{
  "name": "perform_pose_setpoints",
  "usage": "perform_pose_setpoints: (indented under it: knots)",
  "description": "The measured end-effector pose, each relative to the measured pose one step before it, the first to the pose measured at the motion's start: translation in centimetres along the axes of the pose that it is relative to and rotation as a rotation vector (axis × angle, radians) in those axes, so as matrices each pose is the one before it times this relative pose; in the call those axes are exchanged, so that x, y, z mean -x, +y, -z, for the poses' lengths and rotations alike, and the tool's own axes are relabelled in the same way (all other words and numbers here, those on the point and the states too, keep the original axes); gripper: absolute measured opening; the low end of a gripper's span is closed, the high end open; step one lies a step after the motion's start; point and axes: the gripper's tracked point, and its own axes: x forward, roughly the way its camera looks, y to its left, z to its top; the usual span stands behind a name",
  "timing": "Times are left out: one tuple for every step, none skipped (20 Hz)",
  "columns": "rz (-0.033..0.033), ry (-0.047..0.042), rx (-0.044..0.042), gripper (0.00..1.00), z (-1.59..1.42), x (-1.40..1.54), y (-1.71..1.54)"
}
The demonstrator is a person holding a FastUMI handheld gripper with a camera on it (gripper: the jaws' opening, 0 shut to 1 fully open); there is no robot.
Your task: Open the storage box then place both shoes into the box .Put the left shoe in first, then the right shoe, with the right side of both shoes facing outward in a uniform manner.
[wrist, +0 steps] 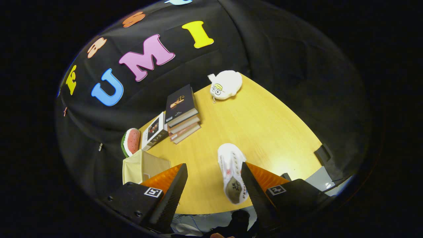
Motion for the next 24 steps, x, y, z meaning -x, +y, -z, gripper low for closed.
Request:
perform_pose_setpoints:
  knots:
    - [0.01282,0.01442,0.01095,0.99,0.598,-0.173,-1.362]
    - [0.01379,0.01941,0.01678,0.99,0.69,-0.427,-1.155]
    - [0.01174,0.01584,0.02089,0.99,0.656,-0.511,-1.001]
    - [0.00907,0.01806,0.02053,0.99,0.627,-0.418,-0.889]
    - [0.00174,0.01384,0.01244,0.99,0.571,-0.33,-0.535]
    - [0.00007,0.0103,0.0056,0.99,0.269,-0.372,-0.331]
    - [-0.00221,0.01041,0.00588,0.99,0.298,-0.304,-0.314]
    - [0.00173,0.00581,0.00829,0.99,0.094,-0.267,-0.252]
    - [0.00368,0.00826,0.01532,0.99,0.246,-0.278,-0.342]
    - [0.00796,0.00369,0.0186,0.99,-0.005,-0.284,-0.27]
    - [0.00798,0.00328,0.01964,0.99,0.211,-0.257,-0.341]
    - [0.00535,0.008,0.01603,0.99,0.262,-0.346,-0.269]
    - [0.00125,0.01023,0.00877,0.99,0.388,-0.359,-0.126]
    - [-0.00011,0.01483,-0.00027,0.99,0.438,-0.359,-0.076]
    - [-0.0054,0.01388,-0.00039,0.99,0.375,-0.505,0.008]
    - [0.00465,0.01131,0.00585,0.99,0.226,-0.408,-0.173]
    - [0.00593,0.00631,0.00906,0.99,0.263,-0.67,-0.289]
    - [-0.00209,0.01531,0.00561,0.99,0.202,-0.417,0.009]
    - [-0.02081,0.01745,-0.00231,0.99,0.094,0.261,-0.044]
    - [-0.0336,0.02904,-0.0058,0.99,0.342,-0.031,0.878]
    - [-0.02499,0.01729,-0.00257,0.99,0.276,0.024,0.717]
    - [-0.01535,0.01307,0.01551,0.99,0.193,-0.223,0.61]
    - [0.01534,0.02195,0.03866,0.99,0.464,-0.767,-0.065]
    - [0.03197,0.01948,0.04381,0.99,0.371,-0.835,-0.56]
